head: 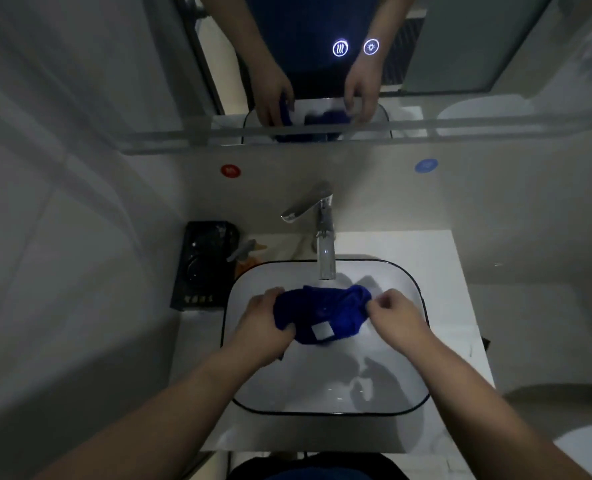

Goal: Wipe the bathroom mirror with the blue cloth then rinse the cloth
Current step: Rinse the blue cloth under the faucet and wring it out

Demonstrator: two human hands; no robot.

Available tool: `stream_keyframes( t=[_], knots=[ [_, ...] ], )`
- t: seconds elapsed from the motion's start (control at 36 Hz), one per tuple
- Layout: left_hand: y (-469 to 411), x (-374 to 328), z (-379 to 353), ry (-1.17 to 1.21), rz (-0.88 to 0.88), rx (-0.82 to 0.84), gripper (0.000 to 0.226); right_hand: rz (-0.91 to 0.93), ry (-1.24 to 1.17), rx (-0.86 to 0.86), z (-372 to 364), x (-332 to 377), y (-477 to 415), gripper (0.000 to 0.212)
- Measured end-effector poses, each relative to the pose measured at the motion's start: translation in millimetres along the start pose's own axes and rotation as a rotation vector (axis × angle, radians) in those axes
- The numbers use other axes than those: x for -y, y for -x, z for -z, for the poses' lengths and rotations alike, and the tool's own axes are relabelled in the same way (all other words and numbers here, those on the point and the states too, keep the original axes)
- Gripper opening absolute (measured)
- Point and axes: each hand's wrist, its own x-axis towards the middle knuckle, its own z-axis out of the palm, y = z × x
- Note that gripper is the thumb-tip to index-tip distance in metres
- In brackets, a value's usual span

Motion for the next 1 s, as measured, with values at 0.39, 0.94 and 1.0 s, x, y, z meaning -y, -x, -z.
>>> stream_keyframes(
  t=[0.39,0.94,1.0],
  knots=[
    [-62.9,-74.8,44.9,0.660,0.138,-0.124,0.019,-0.351,0.011,-0.112,4.6,-72.2,-84.6,0.066],
    [-90.0,-86.5,32.7,0.796,-0.001,-0.394,0.029,-0.387,0.055,-0.128,-2.7,-73.3,-91.8,0.055],
    [-91.4,-58.5,8.9,0.555,-0.010,-0.437,0.024,-0.385,0.058,-0.120,-2.4,-72.5,-91.9,0.056]
  ],
)
